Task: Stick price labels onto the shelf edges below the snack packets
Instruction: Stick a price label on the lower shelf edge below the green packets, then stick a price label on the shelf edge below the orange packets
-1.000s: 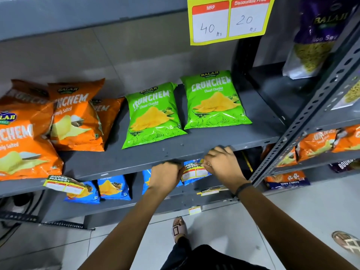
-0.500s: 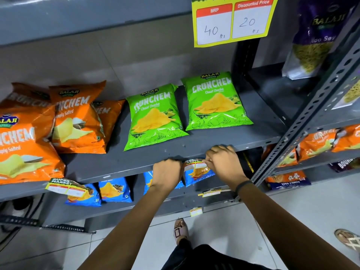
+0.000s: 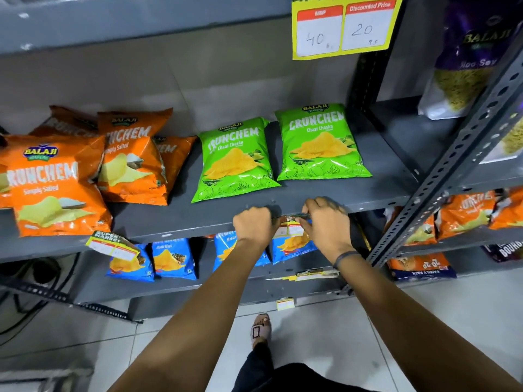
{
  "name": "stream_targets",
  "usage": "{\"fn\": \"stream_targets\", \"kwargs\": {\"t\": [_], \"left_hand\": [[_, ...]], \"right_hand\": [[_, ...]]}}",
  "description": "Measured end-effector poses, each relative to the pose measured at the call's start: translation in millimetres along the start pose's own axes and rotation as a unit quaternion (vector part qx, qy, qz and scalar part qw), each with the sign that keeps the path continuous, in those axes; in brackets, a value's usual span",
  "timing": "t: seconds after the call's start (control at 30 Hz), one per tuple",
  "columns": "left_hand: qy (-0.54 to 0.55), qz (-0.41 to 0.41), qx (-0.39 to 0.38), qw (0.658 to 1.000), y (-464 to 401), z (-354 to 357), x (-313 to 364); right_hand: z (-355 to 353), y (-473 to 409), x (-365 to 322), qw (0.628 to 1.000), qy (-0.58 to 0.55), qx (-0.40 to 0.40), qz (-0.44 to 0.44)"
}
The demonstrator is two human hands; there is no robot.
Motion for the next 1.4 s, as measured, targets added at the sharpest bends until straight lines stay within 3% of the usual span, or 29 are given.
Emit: {"fn": "stream_targets", "kwargs": {"t": [0.13, 0.3, 0.47, 0.57, 0.63, 0.7, 0.83, 0.97, 1.13, 1.3, 1.4], "left_hand": [[0.045, -0.013, 0.018, 0.999, 16, -3, -32], [0.108, -0.03, 0.111, 0.988, 28, -21, -127], [0.1, -0.12, 0.212, 0.965, 18, -53, -252], [0.085, -0.15, 0.199, 0.965, 7, -55, -313], [0.062, -0.119, 0.16, 0.978, -4, -46, -336], [0.042, -0.078, 0.11, 0.99, -16, -34, -348], [0.04, -0.016, 0.069, 0.997, -34, -26, -353], [0.121, -0.021, -0.015, 0.992, -51, -17, -358], [0.192, -0.011, -0.093, 0.977, -62, -3, -366], [0.23, 0.018, -0.032, 0.973, -36, -5, -385], [0.223, 0.014, 0.019, 0.975, -23, -2, -403]], "right_hand": [[3, 22, -12, 0.997, -0.055, 0.034, 0.03], [57, 35, -51, 0.971, -0.214, -0.043, 0.095], [129, 12, -144, 0.892, -0.427, -0.123, 0.082], [169, 1, -209, 0.827, -0.519, -0.172, 0.134], [192, -3, -259, 0.757, -0.592, -0.208, 0.181], [204, -12, -301, 0.712, -0.64, -0.199, 0.209], [217, -28, -326, 0.681, -0.67, -0.092, 0.281], [226, -33, -312, 0.723, -0.607, -0.028, 0.328], [222, -37, -307, 0.718, -0.614, 0.014, 0.326], [191, -39, -307, 0.841, -0.484, 0.061, 0.234], [177, -48, -329, 0.912, -0.384, 0.045, 0.136]]}}
Point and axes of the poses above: each hand's wrist, its own y-axis away from the middle knuckle, its own z-axis out of the palm, x = y × z, the point moved 10 cm from there along -y, towards the middle knuckle, and after that the axes turned 13 degrees about -z, right-handed, at the moved point
